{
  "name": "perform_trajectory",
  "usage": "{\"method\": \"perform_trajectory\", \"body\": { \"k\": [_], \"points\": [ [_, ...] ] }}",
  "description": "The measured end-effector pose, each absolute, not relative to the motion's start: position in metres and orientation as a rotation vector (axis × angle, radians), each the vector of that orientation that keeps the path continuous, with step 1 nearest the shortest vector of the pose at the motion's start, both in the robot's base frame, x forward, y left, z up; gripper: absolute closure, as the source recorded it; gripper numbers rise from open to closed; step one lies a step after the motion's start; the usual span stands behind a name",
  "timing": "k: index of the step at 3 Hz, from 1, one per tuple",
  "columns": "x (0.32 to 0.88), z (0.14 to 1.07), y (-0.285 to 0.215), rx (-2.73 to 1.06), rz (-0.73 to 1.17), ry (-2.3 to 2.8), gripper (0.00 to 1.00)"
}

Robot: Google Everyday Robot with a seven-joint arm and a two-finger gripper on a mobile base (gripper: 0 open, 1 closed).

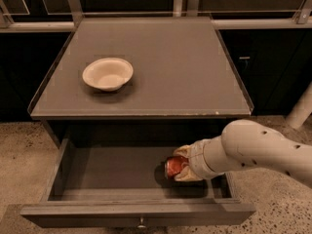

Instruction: Place coke can into top drawer

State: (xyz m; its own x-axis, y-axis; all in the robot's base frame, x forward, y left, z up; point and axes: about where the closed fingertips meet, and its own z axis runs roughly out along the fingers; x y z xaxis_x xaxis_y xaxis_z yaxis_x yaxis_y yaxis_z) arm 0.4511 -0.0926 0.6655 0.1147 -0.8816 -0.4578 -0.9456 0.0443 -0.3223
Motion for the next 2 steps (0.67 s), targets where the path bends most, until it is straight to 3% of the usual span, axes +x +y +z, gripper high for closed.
{"method": "perform_trajectory", "body": {
  "k": [2],
  "points": [
    [0.4512,0.6609,-0.0931,-1.84,0.16,1.781,0.58]
  ]
}}
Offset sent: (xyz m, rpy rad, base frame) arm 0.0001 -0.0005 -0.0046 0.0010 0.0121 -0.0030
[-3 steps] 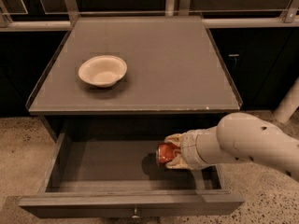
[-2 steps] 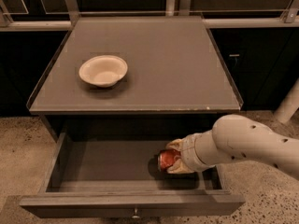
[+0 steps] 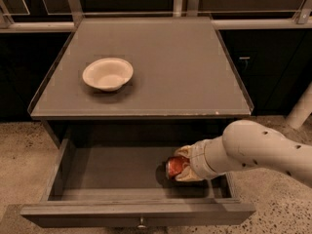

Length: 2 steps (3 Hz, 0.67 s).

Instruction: Place coke can into top drawer

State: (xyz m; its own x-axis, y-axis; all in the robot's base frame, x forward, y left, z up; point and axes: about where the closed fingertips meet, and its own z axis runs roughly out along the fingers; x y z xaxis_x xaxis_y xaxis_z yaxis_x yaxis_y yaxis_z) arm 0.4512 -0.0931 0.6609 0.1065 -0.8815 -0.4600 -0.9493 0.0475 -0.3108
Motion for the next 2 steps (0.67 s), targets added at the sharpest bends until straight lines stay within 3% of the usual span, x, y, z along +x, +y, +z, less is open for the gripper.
{"method": "perform_trajectory", "body": {
  "k": [2],
  "points": [
    [0.4512,0.6609,-0.093,-1.84,0.16,1.781,0.13]
  ]
}}
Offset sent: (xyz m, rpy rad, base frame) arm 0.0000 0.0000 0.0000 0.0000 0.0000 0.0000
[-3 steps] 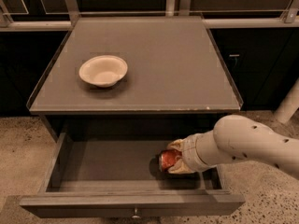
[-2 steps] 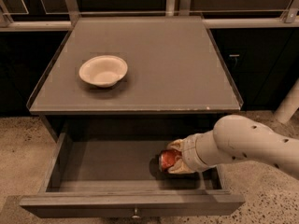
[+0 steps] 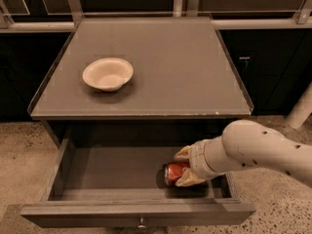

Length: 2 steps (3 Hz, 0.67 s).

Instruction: Place coke can into top drawer

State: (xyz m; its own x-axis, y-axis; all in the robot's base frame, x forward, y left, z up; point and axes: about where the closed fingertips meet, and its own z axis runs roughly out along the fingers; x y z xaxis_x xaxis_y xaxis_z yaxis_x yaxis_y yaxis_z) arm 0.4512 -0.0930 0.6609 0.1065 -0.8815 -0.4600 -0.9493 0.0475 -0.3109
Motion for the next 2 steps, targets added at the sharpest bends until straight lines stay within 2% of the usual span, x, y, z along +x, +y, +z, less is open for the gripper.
{"method": "perform_trajectory", "body": {
  "k": [1,2],
  "points": [
    [0.4512,0.6609,-0.093,-1.84,0.16,1.781,0.0],
    [0.4512,0.6609,-0.093,-1.84,0.16,1.781,0.0]
  ]
}}
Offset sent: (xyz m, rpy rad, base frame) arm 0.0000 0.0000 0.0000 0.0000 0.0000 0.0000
